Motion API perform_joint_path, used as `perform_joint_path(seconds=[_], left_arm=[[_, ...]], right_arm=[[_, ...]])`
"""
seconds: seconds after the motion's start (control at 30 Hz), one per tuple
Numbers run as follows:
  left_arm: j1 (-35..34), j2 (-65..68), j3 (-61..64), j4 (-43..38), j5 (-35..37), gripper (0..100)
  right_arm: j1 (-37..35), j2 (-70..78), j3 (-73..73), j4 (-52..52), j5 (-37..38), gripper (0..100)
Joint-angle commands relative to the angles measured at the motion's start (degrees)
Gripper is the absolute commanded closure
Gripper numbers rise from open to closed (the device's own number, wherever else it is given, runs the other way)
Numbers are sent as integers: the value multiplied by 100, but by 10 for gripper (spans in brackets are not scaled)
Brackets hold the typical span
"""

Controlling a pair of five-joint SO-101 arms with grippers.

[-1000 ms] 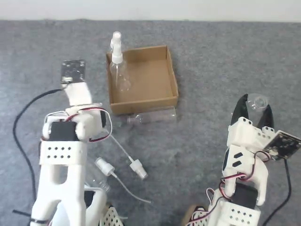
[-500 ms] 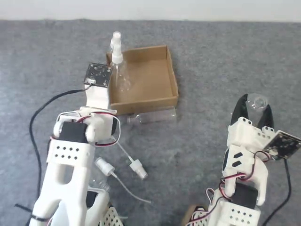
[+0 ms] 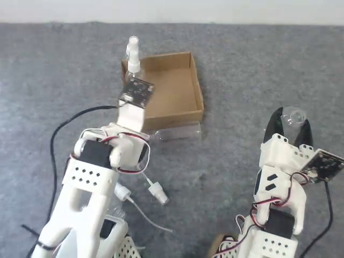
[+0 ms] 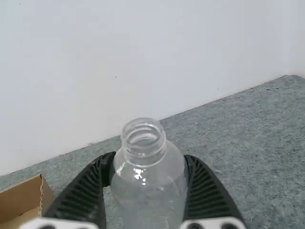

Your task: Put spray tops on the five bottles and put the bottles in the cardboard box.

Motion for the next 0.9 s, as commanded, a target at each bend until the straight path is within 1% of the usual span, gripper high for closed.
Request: perform_joint_path(seconds=[0.0,0.17,0.43,0.57,0.63,0.7,0.77,0.87], left_arm=[[141,-211,-84,18,-1081,988],[149,-167,-57,79,-2233,988],[167,-158,-75,668,-4114,987],[193,-158,-57,1134,-5433,984],[334,-158,-57,1451,-5969,951],[527,-158,-57,1705,-6224,892],[730,-158,-57,1829,-6233,848],[967,-158,-48,1837,-6259,830]], right_arm=[[-57,-119,-141,-119,9,984],[-40,-119,-88,-163,9,983],[-22,-119,-105,-163,9,983],[-22,-119,-114,-163,9,983],[-22,-119,-114,-163,9,983],[-22,-119,-114,-163,9,983],[-22,-119,-114,-163,9,983],[-22,-119,-114,-163,9,983]])
